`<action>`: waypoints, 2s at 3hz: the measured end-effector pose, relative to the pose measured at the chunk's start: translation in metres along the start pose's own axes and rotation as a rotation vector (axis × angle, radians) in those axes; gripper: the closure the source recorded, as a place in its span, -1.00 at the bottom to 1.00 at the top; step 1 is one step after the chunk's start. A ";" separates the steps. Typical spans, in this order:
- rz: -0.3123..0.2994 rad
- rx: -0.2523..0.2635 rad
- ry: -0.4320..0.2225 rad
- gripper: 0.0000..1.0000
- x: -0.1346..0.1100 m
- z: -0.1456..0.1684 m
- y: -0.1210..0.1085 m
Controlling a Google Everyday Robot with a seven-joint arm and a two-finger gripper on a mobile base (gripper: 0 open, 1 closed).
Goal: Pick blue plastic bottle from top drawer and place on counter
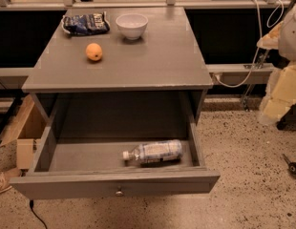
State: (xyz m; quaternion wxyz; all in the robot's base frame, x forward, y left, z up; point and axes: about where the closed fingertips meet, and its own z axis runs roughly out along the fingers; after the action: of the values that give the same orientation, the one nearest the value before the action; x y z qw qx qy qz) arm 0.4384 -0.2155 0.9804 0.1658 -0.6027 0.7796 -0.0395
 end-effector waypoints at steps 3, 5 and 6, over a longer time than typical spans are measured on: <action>0.003 -0.116 -0.089 -1.00 -0.027 0.083 0.010; 0.000 -0.200 -0.141 -1.00 -0.047 0.145 0.026; -0.048 -0.215 -0.163 -1.00 -0.060 0.177 0.032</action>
Offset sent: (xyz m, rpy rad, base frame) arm 0.0094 0.0046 -0.0177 0.0471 0.0281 -0.0022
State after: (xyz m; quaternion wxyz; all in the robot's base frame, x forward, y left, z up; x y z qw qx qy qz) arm 0.4764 -0.1258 0.8179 0.1621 -0.6368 0.7485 0.0896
